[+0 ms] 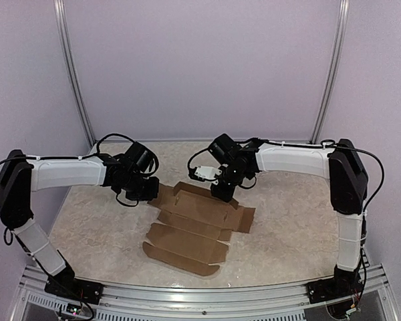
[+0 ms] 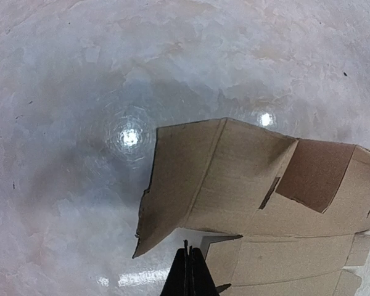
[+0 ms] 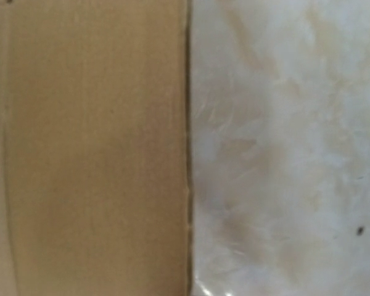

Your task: Fold the paper box

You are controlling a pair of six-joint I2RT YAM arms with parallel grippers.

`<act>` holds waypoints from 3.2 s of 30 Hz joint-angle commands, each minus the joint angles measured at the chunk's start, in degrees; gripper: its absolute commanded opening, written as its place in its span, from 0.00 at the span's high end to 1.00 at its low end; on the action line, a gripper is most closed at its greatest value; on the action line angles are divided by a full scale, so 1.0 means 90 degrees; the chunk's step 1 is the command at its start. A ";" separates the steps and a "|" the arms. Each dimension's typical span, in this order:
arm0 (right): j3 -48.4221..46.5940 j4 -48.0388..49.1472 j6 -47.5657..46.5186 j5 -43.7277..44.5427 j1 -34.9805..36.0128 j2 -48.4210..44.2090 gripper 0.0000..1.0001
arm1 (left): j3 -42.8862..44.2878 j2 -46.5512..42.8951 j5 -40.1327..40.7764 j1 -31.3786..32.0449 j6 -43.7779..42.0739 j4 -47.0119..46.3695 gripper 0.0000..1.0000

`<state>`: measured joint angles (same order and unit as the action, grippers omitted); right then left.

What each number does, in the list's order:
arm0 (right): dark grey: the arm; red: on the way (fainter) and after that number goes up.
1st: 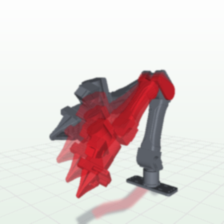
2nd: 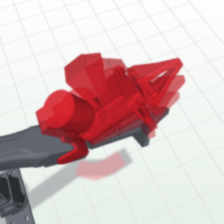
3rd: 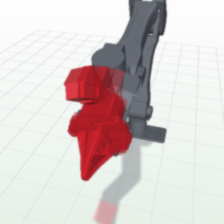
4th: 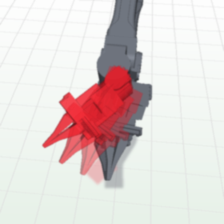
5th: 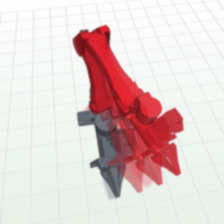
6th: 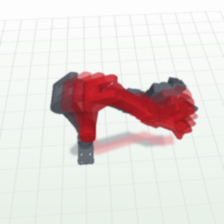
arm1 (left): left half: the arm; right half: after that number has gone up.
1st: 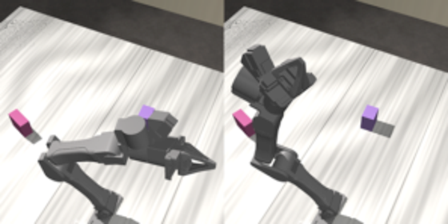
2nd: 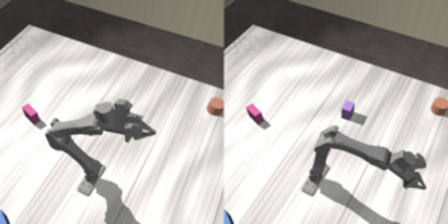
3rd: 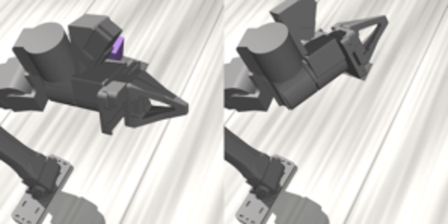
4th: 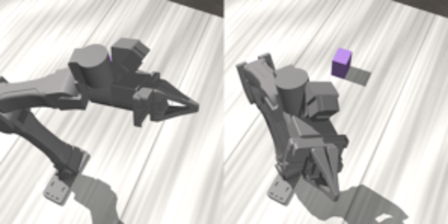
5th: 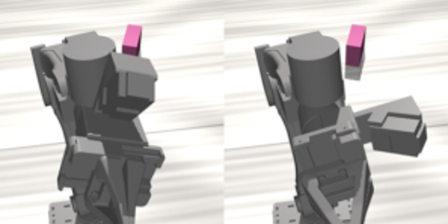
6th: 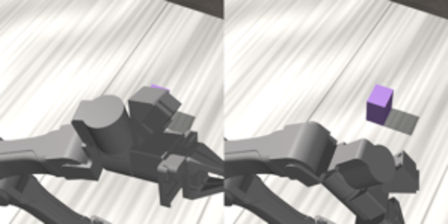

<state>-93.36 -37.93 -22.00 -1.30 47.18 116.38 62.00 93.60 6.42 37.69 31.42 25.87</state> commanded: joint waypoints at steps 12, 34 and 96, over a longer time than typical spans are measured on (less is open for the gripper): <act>-0.0037 -0.0063 0.0388 -0.0049 -0.0056 0.0331 1.00 | 0.0341 0.0843 -0.0201 0.0273 -0.0154 0.0644 1.00; 0.0065 0.0100 0.0431 -0.0056 -0.0054 0.0255 1.00 | 0.0800 0.1460 -0.0501 0.0379 -0.0542 0.1409 1.00; 0.0629 0.0531 0.0754 0.0492 -0.0054 -0.0463 1.00 | 0.0961 0.1188 -0.1432 0.0890 -0.0621 0.0632 1.00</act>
<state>-89.06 -34.35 -15.77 2.09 46.85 115.50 67.94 105.82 -7.86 45.17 26.61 30.13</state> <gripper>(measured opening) 0.005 0.005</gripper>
